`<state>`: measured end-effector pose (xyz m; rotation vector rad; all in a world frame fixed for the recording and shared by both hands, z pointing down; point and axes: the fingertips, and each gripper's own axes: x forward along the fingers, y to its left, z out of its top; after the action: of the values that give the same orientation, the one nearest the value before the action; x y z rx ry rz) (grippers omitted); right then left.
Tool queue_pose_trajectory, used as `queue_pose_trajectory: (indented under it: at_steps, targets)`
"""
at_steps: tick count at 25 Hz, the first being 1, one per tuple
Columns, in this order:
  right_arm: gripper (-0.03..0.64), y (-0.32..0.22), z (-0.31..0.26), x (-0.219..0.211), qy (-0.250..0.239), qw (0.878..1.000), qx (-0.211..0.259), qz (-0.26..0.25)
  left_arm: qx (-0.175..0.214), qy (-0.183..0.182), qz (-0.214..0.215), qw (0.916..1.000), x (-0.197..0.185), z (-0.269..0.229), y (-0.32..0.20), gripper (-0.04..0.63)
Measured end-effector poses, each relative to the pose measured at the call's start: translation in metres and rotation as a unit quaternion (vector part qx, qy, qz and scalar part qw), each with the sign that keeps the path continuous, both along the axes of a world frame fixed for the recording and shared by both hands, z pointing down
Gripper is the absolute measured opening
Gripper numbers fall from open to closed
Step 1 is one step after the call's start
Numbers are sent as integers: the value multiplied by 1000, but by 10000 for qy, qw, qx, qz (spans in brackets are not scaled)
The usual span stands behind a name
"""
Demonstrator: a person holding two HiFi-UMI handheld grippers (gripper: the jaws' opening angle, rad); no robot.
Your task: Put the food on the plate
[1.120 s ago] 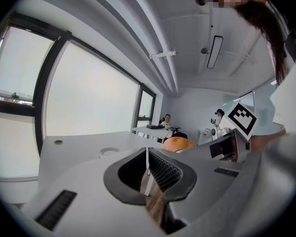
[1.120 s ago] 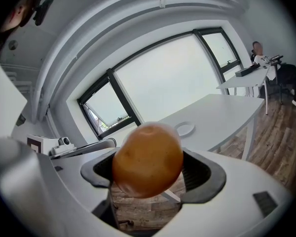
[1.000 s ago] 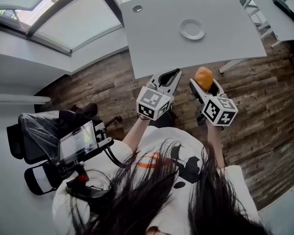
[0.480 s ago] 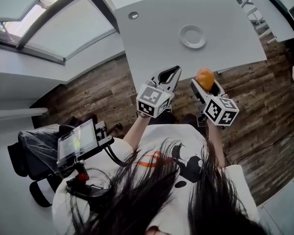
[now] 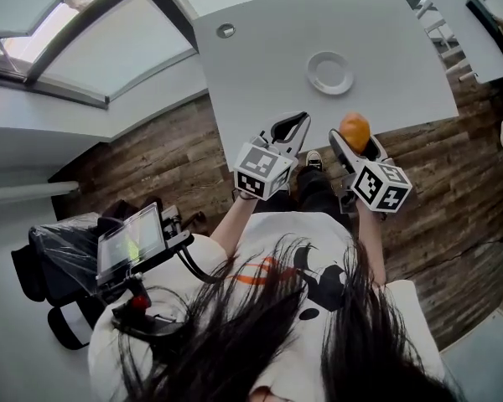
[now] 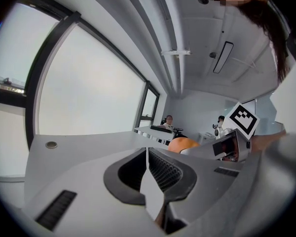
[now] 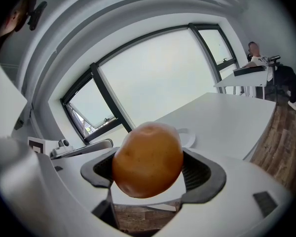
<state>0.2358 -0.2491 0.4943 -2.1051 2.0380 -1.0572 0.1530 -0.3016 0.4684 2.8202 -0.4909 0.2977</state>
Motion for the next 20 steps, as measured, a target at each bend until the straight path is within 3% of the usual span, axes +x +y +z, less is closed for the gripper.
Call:
queue_pose_trajectory:
  at_steps: [9, 20]
  targets:
    - [387, -79, 14, 70, 90, 9981, -202, -569, -105, -55, -589, 9982, 59, 7, -75, 6]
    - [387, -157, 56, 75, 676, 9843, -494, -1552, -126, -188, -1206, 9924, 51, 8, -113, 6]
